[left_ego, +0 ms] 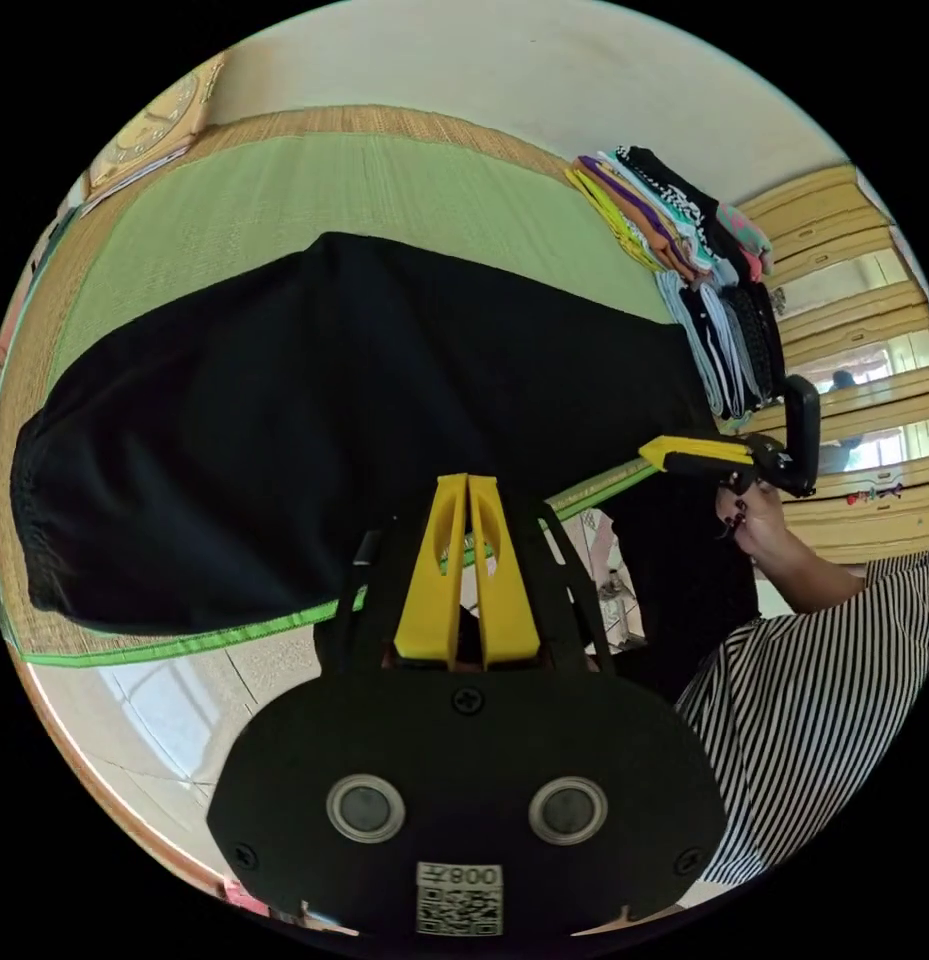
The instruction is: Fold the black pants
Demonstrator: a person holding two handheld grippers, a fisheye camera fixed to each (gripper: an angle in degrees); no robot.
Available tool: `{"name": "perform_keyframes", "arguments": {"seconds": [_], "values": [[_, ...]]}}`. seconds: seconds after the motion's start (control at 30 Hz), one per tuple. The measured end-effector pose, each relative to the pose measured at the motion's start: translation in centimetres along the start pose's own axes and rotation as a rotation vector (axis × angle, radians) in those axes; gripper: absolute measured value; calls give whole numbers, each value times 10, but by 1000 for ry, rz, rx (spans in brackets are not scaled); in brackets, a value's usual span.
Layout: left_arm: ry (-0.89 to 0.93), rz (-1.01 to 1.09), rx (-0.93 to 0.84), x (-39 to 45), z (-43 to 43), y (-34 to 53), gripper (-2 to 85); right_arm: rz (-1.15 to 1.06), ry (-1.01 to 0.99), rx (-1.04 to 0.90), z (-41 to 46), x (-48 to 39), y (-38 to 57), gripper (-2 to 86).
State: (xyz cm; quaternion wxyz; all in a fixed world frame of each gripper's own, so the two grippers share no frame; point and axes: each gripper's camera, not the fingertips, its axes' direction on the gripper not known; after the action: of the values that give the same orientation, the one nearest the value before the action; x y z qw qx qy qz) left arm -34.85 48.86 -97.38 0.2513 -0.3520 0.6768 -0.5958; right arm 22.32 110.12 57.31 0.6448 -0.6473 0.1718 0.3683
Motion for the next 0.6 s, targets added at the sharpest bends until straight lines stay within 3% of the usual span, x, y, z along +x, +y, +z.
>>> {"name": "perform_keyframes", "arguments": {"seconds": [0.07,0.17,0.37,0.6], "values": [[-61,-3,-126,14,14,-9,2,67,30,26,0,24,21,1],[-26,-60,-111,24,-1,-19,2,172,64,16,10,64,55,2],[70,30,-69,81,-36,-47,9,342,20,225,-7,124,133,9],[205,202,-150,175,-28,-112,28,723,-54,499,-19,225,285,52]]}}
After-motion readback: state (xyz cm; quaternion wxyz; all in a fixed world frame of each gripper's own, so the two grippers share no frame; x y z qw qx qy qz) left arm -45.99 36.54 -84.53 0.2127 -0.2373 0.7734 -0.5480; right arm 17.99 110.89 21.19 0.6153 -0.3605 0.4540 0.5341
